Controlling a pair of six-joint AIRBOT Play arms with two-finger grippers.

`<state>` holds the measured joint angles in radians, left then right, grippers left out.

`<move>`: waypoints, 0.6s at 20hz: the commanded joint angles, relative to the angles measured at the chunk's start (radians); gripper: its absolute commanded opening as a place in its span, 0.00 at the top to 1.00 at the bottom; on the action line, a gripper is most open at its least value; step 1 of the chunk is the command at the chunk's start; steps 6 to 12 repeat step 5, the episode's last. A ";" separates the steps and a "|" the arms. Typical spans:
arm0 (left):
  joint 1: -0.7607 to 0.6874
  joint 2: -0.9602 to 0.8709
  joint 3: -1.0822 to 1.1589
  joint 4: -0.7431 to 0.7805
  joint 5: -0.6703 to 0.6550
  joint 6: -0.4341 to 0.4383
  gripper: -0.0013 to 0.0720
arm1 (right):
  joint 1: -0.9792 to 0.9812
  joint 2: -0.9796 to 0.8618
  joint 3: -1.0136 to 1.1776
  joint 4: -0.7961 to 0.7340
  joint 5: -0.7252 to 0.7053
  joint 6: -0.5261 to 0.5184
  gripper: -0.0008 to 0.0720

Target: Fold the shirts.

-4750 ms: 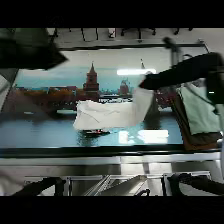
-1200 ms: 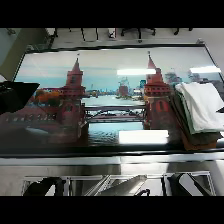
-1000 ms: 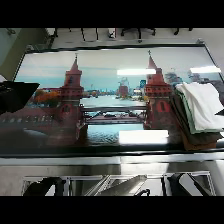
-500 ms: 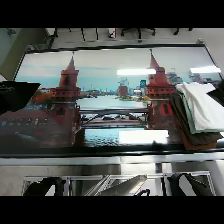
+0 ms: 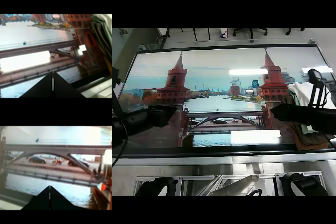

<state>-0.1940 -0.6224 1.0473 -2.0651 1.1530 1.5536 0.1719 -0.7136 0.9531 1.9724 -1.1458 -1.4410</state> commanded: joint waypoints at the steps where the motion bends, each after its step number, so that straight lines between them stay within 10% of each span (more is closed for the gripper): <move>1: -0.027 0.037 -0.088 0.003 -0.029 -0.010 0.97 | 0.037 -0.011 -0.022 0.014 -0.034 0.004 0.96; 12: -0.027 0.051 -0.112 0.003 -0.028 -0.010 0.97 | 0.037 -0.021 -0.022 0.014 -0.033 0.004 0.96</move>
